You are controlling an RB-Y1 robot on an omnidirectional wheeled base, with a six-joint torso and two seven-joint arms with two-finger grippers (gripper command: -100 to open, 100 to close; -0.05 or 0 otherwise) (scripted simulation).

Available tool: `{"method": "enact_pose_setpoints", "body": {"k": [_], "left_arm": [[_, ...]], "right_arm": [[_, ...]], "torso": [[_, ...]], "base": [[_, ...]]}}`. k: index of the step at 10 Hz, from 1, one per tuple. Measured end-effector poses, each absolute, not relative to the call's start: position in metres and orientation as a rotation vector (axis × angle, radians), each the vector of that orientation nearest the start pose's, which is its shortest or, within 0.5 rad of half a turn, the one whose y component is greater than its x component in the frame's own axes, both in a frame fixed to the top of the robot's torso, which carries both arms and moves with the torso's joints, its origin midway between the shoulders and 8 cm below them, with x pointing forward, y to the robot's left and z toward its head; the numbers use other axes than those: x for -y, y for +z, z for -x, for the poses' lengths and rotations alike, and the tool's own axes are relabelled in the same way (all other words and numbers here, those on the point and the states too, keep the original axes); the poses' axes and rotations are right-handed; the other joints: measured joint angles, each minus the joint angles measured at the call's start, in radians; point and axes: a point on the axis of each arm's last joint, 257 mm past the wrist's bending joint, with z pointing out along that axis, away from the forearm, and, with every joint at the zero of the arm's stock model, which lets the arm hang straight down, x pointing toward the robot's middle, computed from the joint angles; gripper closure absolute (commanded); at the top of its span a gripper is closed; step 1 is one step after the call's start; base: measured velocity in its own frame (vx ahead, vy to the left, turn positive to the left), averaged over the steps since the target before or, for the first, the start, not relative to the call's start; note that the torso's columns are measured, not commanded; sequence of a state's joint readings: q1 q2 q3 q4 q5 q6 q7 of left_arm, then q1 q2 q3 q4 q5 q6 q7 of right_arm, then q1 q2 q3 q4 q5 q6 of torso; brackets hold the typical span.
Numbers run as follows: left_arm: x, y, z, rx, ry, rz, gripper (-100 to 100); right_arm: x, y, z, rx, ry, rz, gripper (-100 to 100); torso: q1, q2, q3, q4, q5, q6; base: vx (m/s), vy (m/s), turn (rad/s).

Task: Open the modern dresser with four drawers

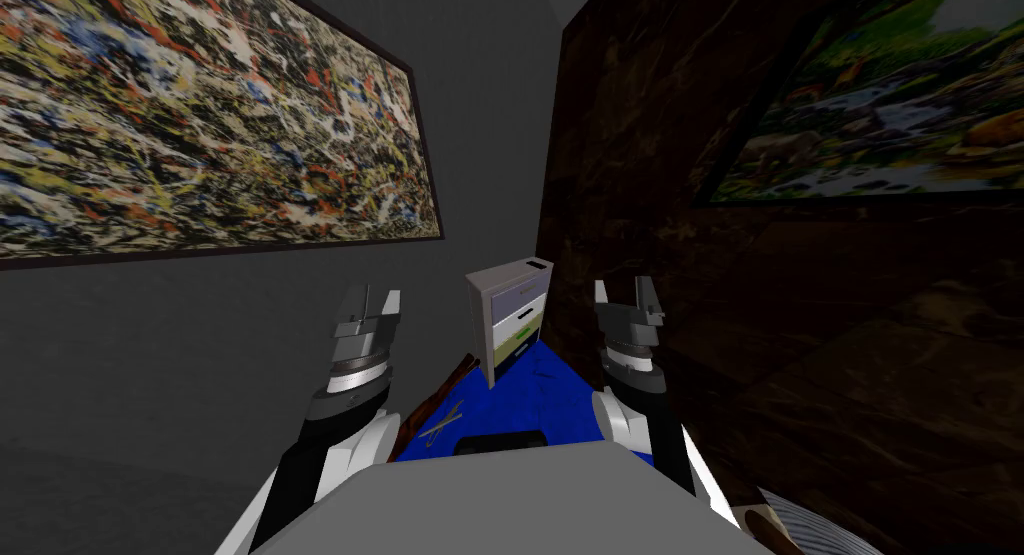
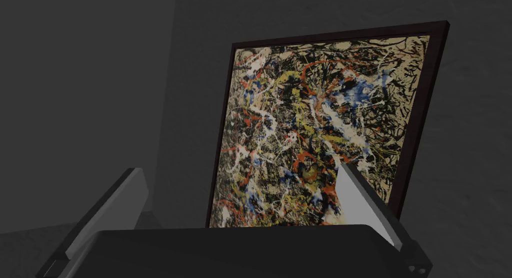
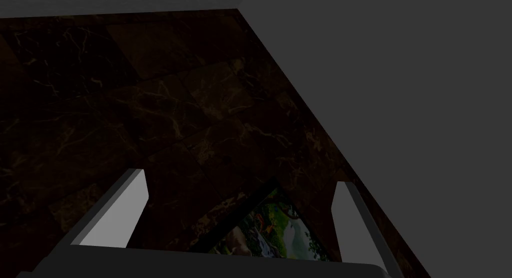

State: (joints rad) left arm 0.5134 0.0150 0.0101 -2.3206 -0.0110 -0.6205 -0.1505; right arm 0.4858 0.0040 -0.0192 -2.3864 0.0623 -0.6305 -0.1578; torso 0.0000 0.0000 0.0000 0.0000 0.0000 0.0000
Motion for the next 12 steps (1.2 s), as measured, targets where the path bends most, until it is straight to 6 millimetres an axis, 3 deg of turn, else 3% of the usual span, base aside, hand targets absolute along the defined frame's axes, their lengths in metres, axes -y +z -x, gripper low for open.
{"method": "enact_pose_setpoints", "body": {"k": [2, 9, 10, 12], "left_arm": [[-0.2735, 0.0592, -0.3123, -0.556, -1.171, 0.467, 0], [-0.2735, 0.0593, -0.3122, -0.556, -1.171, 0.467, 0], [-0.2735, 0.0593, -0.3122, -0.556, -1.171, 0.467, 0], [-0.2735, 0.0591, -0.3124, -0.556, -1.171, 0.467, 0]], "right_arm": [[0.2633, 0.0947, -0.295, -0.448, 1.451, -0.459, 0], [0.2633, 0.0948, -0.2949, -0.448, 1.451, -0.459, 0], [0.2633, 0.0948, -0.2949, -0.448, 1.451, -0.459, -100], [0.2586, 0.0926, -0.2971, -0.504, 1.412, -0.421, -100]], "torso": [[0.0, 0.104, -0.209, 0.105, 0.0, 0.0], [0.0, 0.618, -1.234, 0.617, 0.0, 0.0], [0.0, 0.691, -1.382, 0.691, 0.0, 0.0], [-0.001, 0.734, -1.471, 0.734, 0.0, 0.0]], "base": [[0.0, 0.0, 0.0], [0.0, 0.0, 0.0], [0.016, -0.008, 0.081], [0.026, -0.035, 0.126]]}}
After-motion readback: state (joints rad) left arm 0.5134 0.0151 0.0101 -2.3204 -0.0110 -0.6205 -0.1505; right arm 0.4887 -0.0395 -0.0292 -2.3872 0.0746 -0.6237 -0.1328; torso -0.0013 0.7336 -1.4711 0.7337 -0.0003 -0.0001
